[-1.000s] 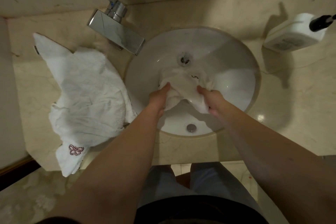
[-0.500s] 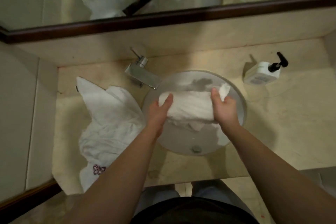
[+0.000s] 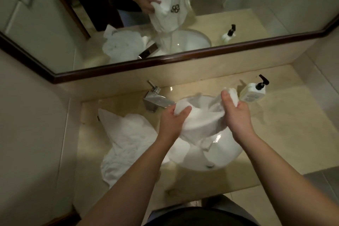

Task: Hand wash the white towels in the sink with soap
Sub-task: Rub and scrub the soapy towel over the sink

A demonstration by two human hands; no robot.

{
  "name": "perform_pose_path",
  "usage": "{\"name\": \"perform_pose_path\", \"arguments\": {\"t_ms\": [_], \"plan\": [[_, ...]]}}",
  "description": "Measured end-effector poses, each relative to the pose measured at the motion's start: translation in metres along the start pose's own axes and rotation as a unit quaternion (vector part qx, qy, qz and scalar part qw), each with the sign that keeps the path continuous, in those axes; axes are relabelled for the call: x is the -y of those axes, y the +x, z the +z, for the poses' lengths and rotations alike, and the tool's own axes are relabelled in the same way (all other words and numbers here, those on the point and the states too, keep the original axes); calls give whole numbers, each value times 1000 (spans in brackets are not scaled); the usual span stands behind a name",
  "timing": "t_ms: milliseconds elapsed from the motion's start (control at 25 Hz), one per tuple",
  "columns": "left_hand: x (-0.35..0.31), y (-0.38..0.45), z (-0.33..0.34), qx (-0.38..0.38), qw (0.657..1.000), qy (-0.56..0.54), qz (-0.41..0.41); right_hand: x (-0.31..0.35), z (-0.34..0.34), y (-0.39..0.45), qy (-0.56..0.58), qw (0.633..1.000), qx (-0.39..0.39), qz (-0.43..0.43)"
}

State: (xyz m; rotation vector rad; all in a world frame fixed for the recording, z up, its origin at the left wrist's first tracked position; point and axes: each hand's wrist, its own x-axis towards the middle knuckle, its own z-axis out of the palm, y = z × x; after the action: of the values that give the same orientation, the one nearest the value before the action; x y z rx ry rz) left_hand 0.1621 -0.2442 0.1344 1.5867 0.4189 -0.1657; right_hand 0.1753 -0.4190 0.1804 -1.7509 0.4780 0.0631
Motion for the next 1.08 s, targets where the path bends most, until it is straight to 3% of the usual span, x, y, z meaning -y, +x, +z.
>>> {"name": "perform_pose_path", "arguments": {"t_ms": [200, 400, 600, 760, 880, 960, 1080], "plan": [[-31, -22, 13, -31, 995, -49, 80, 30, -3, -19, 62, 996, -47, -38], [-69, -40, 53, -13, 978, -171, 115, 54, 13, -46, 66, 992, -10, -111], [-93, -39, 85, -56, 986, -148, 57, 64, 11, -22, 58, 995, -49, -64], [-98, -21, 89, -61, 970, -215, -95, 50, 4, -10, -14, 991, 47, -124], [-99, -24, 104, -37, 981, -169, -86, 54, -9, 12, 6, 996, 20, -84], [-103, -19, 108, -88, 982, -150, -73, 55, -11, 8, 35, 996, 57, -52], [-109, -12, 112, -118, 970, -188, -102, 54, -13, -4, 3, 993, 83, -89]]}}
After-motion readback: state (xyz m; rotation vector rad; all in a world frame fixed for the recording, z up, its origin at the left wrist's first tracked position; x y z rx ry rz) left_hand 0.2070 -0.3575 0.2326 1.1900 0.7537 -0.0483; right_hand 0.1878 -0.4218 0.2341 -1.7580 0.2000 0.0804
